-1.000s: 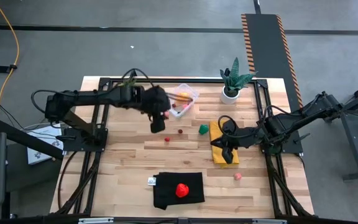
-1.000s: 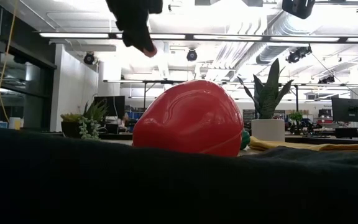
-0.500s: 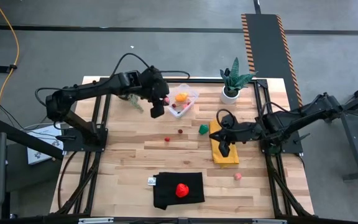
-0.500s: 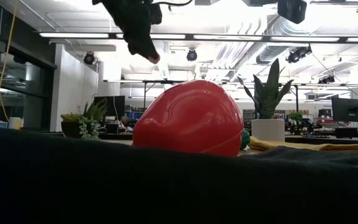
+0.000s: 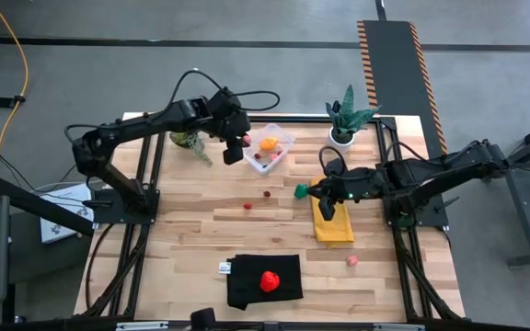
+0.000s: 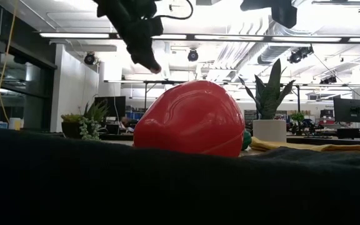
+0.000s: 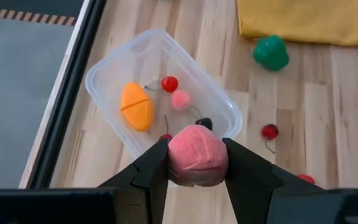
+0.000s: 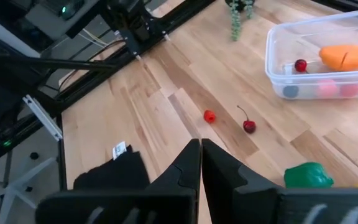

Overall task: Pick and placing Produce into tupperware
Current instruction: Put the left pink peach into the transparent bin

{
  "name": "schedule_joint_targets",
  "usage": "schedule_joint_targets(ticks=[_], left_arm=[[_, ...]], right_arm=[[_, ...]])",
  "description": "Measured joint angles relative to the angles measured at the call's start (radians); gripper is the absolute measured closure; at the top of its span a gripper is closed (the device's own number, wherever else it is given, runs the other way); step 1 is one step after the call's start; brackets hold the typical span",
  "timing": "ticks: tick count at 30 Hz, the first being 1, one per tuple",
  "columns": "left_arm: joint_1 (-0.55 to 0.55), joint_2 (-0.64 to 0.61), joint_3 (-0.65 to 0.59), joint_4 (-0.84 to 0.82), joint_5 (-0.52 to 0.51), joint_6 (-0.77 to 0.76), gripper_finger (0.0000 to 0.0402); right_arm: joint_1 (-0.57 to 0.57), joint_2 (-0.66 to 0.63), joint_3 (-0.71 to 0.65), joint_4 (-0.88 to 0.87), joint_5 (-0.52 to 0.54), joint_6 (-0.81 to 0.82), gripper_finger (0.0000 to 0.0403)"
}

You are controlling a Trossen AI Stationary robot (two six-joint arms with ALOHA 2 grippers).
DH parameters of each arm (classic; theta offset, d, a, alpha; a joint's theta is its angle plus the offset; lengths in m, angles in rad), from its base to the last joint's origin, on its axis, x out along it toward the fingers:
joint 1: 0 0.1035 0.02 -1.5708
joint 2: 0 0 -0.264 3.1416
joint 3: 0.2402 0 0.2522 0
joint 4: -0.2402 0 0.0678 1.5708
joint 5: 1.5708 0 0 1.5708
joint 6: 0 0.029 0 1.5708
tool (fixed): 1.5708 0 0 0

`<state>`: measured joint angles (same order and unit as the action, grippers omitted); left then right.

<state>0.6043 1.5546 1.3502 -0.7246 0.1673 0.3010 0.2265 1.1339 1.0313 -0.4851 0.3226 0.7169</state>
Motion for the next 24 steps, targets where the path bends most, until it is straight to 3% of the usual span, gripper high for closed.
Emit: schedule_joint_targets(ticks=[6, 16, 24], left_arm=[[0.000, 0.062, 0.061, -0.037, -0.008, 0.021, 0.0275], [0.026, 0.254, 0.311, -0.147, -0.032, 0.061, 0.0275], [0.044, 0.363, 0.338, -0.177, -0.007, 0.054, 0.0275]], right_arm=[[-0.023, 0.000, 0.000, 0.018, -0.005, 0.007, 0.0398], [-0.066, 0.000, 0.000, 0.023, -0.016, -0.003, 0.0398], [-0.070, 0.000, 0.000, 0.021, -0.016, -0.002, 0.0398]])
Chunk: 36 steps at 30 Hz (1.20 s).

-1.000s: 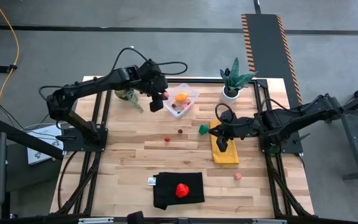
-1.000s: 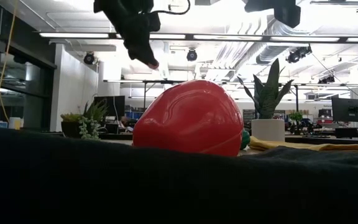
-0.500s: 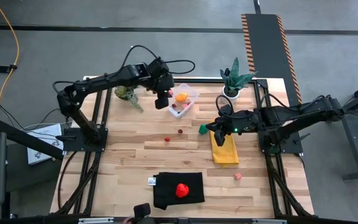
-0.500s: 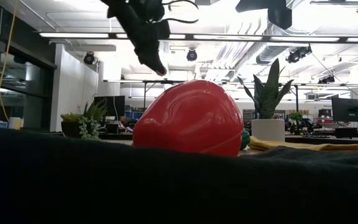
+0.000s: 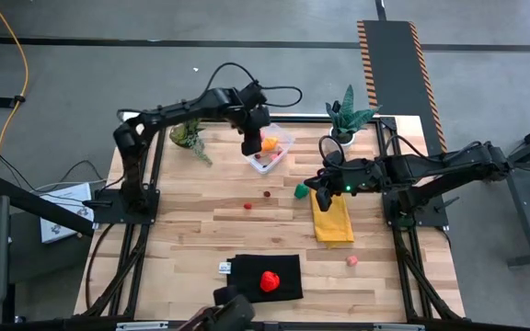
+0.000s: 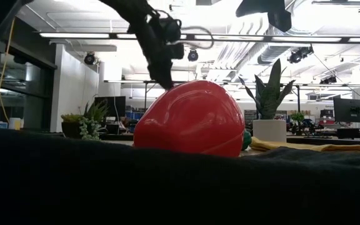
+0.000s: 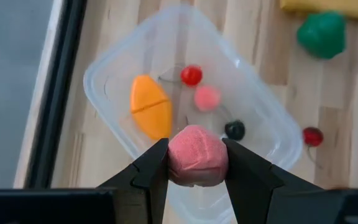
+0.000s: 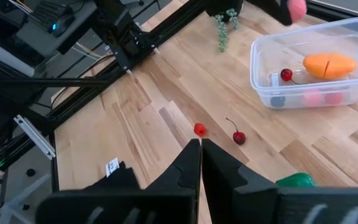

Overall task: Pick and placing Produce into tupperware
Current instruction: Put the left pink peach into the transparent bin, then put the pink peach into the transparent bin

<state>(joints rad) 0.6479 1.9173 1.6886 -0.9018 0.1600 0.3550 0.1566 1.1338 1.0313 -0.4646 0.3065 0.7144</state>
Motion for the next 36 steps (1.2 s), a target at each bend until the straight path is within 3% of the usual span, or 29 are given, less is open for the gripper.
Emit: schedule_joint_targets(ticks=[13, 23, 36], left_arm=[[0.000, 0.120, 0.001, 0.000, -0.004, -0.001, 0.0275], [0.000, 0.131, 0.000, 0.001, -0.022, -0.001, 0.0274], [0.000, 0.131, 0.000, 0.001, -0.019, -0.019, 0.0208]], right_arm=[[0.000, 0.000, 0.000, -0.002, 0.000, 0.002, 0.0398], [0.000, 0.000, 0.000, -0.002, 0.000, 0.002, 0.0398], [0.000, 0.000, 0.000, -0.010, 0.000, 0.002, 0.0398]])
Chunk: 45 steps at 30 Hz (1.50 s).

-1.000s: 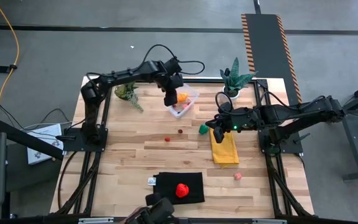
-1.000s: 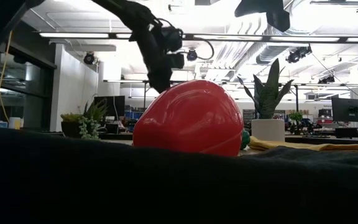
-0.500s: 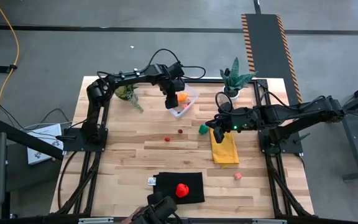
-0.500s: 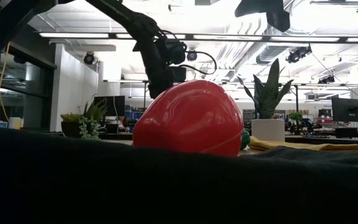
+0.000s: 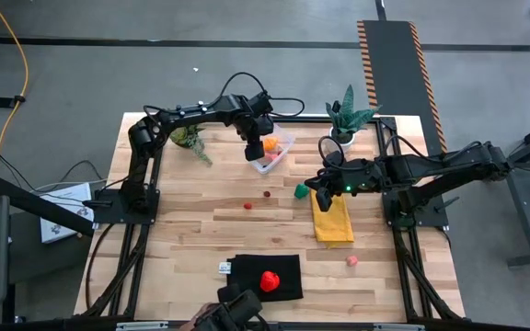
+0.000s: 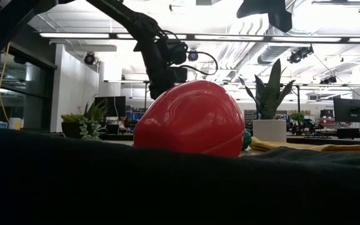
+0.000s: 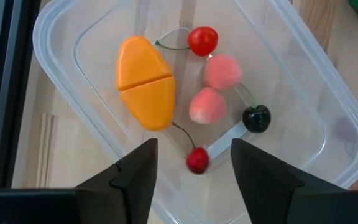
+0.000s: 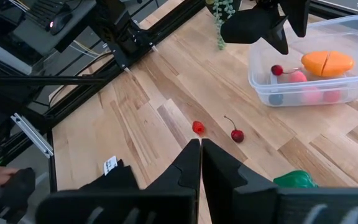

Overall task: Pick and placing Produce into tupperware
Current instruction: Put the pink peach into the transparent bin

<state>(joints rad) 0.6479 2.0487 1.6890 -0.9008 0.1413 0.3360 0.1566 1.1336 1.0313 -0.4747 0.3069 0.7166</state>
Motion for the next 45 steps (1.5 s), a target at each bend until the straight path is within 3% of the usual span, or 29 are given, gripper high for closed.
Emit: schedule_joint_targets(ticks=[12, 27, 36, 45], left_arm=[[0.000, -0.009, 0.022, -0.112, -0.008, 0.000, 0.0257], [0.000, -0.011, 0.385, -0.361, 0.117, -0.042, 0.0396], [-0.001, -0.011, 0.598, -0.510, 0.193, -0.109, 0.0400], [-0.028, -0.079, 0.624, -0.630, 0.290, -0.111, 0.0400]], right_arm=[[0.001, 0.000, 0.000, 0.000, 0.000, 0.000, 0.0398], [0.001, 0.000, 0.000, -0.004, -0.029, -0.003, 0.0398], [0.040, 0.000, 0.000, -0.026, -0.038, -0.003, 0.0398], [0.068, 0.000, 0.000, -0.067, -0.019, -0.011, 0.0398]])
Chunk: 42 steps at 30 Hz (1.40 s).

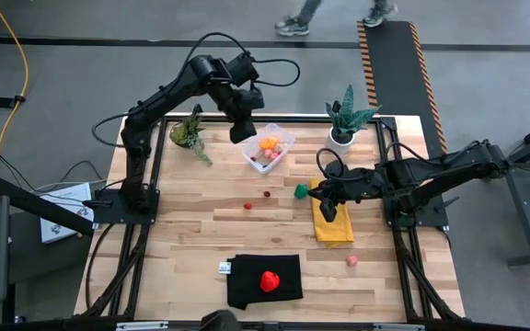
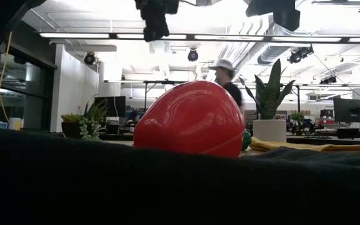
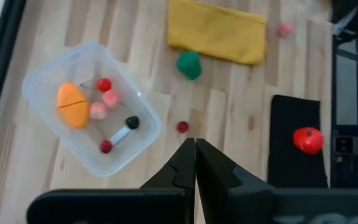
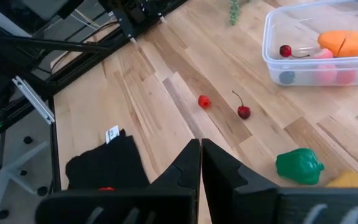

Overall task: Pick and placing Produce into tupperware
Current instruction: Put the pink peach into the transparent bin

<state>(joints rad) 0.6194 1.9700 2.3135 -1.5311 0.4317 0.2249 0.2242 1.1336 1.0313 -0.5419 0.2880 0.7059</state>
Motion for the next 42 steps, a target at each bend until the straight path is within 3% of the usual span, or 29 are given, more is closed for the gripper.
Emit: schedule_joint_targets(ticks=[11, 19, 24, 34, 38, 42], left_arm=[[-0.076, -0.085, -0.017, -0.040, -0.017, -0.049, 0.0401], [-0.144, -0.181, -0.168, -0.020, -0.087, -0.081, 0.0402], [-0.173, -0.305, -0.381, 0.114, -0.086, -0.147, 0.0402], [-0.299, -0.675, -0.981, 0.556, -0.086, -0.441, 0.0402], [-0.382, -0.818, -1.169, 0.780, -0.086, -0.607, 0.0401], [-0.465, -0.913, -1.279, 0.954, -0.118, -0.743, 0.0401]], right_arm=[[0.008, 0.000, 0.000, -0.001, 0.000, -0.007, 0.0398], [0.044, 0.000, 0.000, -0.001, 0.001, 0.018, 0.0398], [0.072, 0.000, 0.000, 0.000, 0.032, 0.037, 0.0398], [0.134, 0.000, 0.000, 0.007, 0.039, 0.086, 0.0398], [0.159, 0.000, 0.000, -0.035, -0.082, 0.133, 0.0398], [0.193, 0.000, 0.000, -0.168, -0.201, 0.215, 0.0398]])
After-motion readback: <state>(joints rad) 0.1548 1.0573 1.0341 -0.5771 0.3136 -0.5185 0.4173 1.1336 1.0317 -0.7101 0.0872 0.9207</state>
